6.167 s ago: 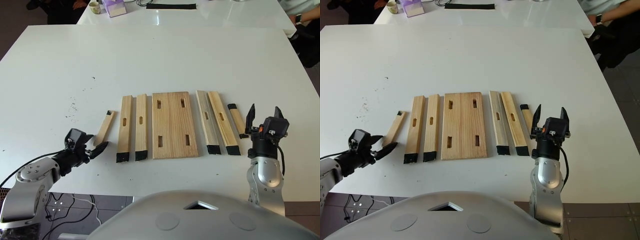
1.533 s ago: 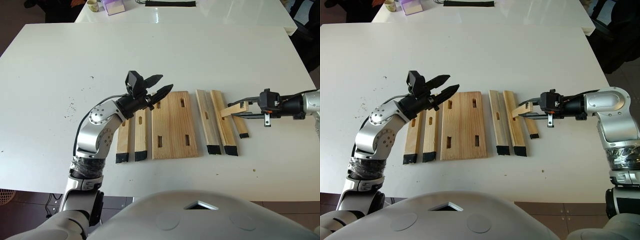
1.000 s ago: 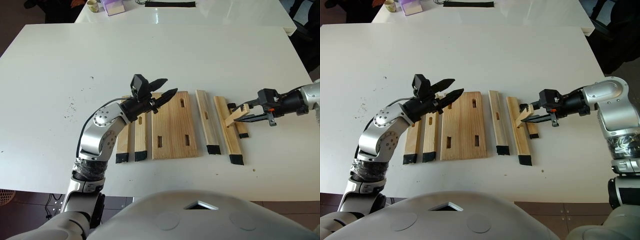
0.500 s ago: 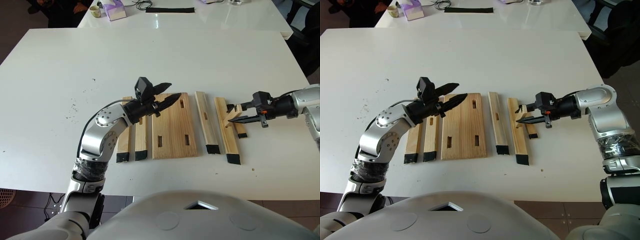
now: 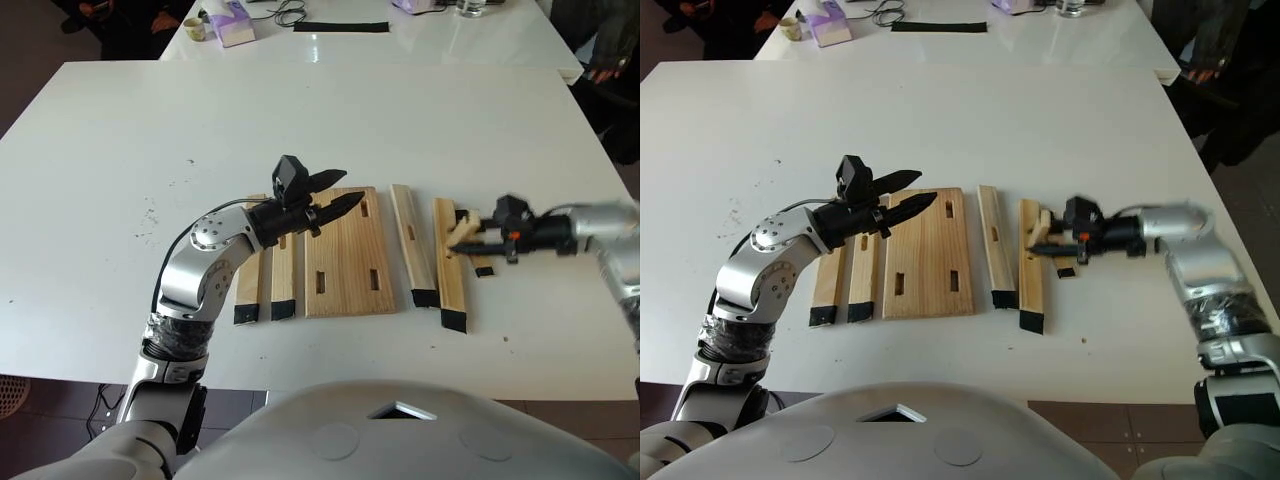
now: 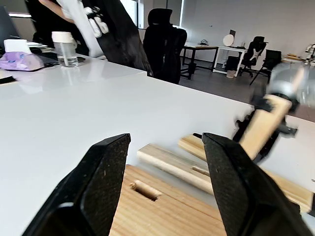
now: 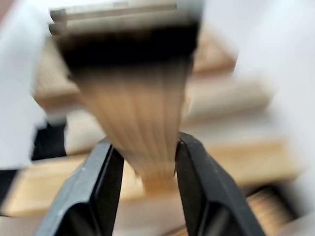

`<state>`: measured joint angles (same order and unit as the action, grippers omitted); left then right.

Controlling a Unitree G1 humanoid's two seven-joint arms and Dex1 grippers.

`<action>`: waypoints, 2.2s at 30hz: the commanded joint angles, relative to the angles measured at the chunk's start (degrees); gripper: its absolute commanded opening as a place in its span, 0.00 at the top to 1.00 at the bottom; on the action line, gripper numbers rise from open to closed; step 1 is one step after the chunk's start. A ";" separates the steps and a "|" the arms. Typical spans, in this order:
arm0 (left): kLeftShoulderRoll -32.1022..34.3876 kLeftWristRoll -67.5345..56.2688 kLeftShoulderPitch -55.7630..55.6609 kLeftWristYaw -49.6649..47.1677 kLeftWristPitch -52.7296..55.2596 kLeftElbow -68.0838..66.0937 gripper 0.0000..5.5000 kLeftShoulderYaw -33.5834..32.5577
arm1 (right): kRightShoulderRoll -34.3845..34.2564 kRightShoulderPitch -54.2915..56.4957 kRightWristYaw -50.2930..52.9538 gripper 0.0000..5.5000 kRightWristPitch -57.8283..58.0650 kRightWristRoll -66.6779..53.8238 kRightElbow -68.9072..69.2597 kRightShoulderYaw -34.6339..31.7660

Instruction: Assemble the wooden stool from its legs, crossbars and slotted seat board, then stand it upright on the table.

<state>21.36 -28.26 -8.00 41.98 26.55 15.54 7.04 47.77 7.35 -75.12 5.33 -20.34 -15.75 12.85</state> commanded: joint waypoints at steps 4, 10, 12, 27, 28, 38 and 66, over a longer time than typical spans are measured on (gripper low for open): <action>0.18 0.37 -0.42 0.14 0.68 0.53 0.51 0.52 | -2.36 -3.85 4.78 0.61 -1.53 4.08 0.14 -0.68; -0.30 0.75 -0.16 -0.62 0.11 0.14 0.51 0.06 | -0.33 -5.41 6.97 0.61 2.82 -2.37 11.09 -9.04; -0.65 0.80 0.38 -1.28 -0.19 0.47 0.51 -0.21 | 0.26 -5.18 7.36 0.61 5.82 -5.18 15.84 -12.12; -2.00 1.10 0.87 -3.06 -1.97 -0.04 0.51 -0.28 | -1.62 2.50 20.19 0.52 22.07 -20.79 39.70 -24.35; -2.04 1.06 0.66 -3.08 -2.00 -0.20 0.51 -0.21 | -2.60 3.12 21.19 0.50 21.97 -20.17 39.89 -23.34; -1.90 1.23 -0.91 -2.41 -2.58 -2.26 0.51 0.04 | -8.10 8.61 24.82 0.46 22.02 -18.96 39.92 -17.86; -3.68 2.05 2.29 -5.69 -4.75 -2.38 0.51 -2.10 | -1.51 -5.74 20.37 0.46 31.16 -31.99 53.71 -19.38</action>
<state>17.54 -26.99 -5.96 37.02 22.02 13.11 5.89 42.75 5.45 -51.41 36.00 -53.58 36.49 -6.07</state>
